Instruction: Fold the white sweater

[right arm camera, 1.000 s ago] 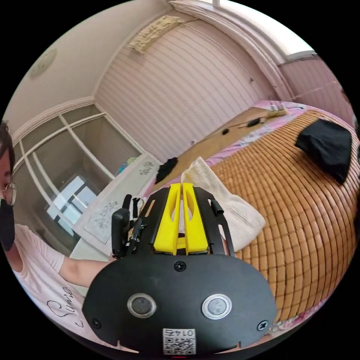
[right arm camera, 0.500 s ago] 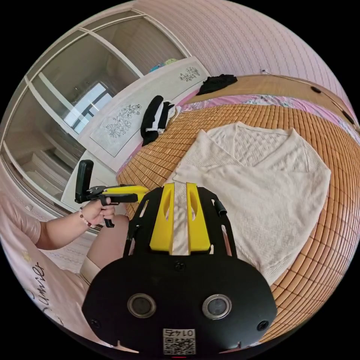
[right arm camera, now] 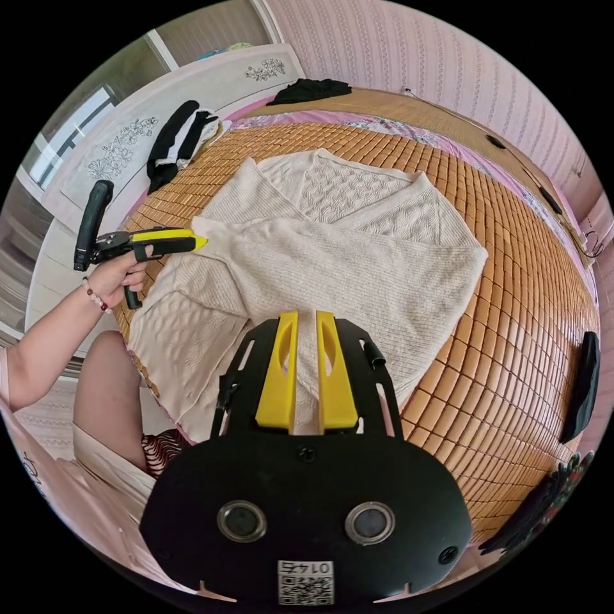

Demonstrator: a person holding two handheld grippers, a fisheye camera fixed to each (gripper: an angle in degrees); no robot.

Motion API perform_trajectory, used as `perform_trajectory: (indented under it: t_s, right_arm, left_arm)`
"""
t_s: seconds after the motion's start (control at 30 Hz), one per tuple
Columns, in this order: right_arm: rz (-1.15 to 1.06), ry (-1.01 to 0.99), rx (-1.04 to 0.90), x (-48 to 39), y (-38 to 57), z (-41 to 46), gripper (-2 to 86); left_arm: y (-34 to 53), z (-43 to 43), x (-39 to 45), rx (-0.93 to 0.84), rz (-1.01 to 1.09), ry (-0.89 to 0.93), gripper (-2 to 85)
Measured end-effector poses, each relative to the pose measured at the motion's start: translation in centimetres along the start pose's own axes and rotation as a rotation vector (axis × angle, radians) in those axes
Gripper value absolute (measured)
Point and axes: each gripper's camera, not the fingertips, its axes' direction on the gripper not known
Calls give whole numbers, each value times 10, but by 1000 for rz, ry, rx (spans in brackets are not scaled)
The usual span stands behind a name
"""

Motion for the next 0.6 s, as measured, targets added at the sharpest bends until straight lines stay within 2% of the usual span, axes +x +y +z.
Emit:
perform_trajectory:
  t_s: [0.13,0.27,0.37,0.43,0.47,0.5,0.6]
  right_arm:
    - [18,-23,-9,4,-14,1,53]
    - [4,-31,41,-1,-19,-14,67]
    - [-2,-28,38,-3,-22,-11,75]
    - [1,-38,7,-1,-23,4,74]
    - [6,-35,27,0,-22,3,73]
    - [11,-39,29,2,-23,2,73]
    - [-2,-87,61,11,-22,-13,75]
  left_arm:
    - [-1,-10,-24,-15,-28,70,2]
    - [2,-58,-35,112,33,86,-6]
    - [4,-73,-53,166,26,52,-6]
    - [2,-55,-74,103,-11,-31,-5]
    - [2,-35,-92,30,-51,-15,-3]
    - [3,-15,-109,-58,-97,92,0]
    - [11,-13,-145,-21,-177,244,15]
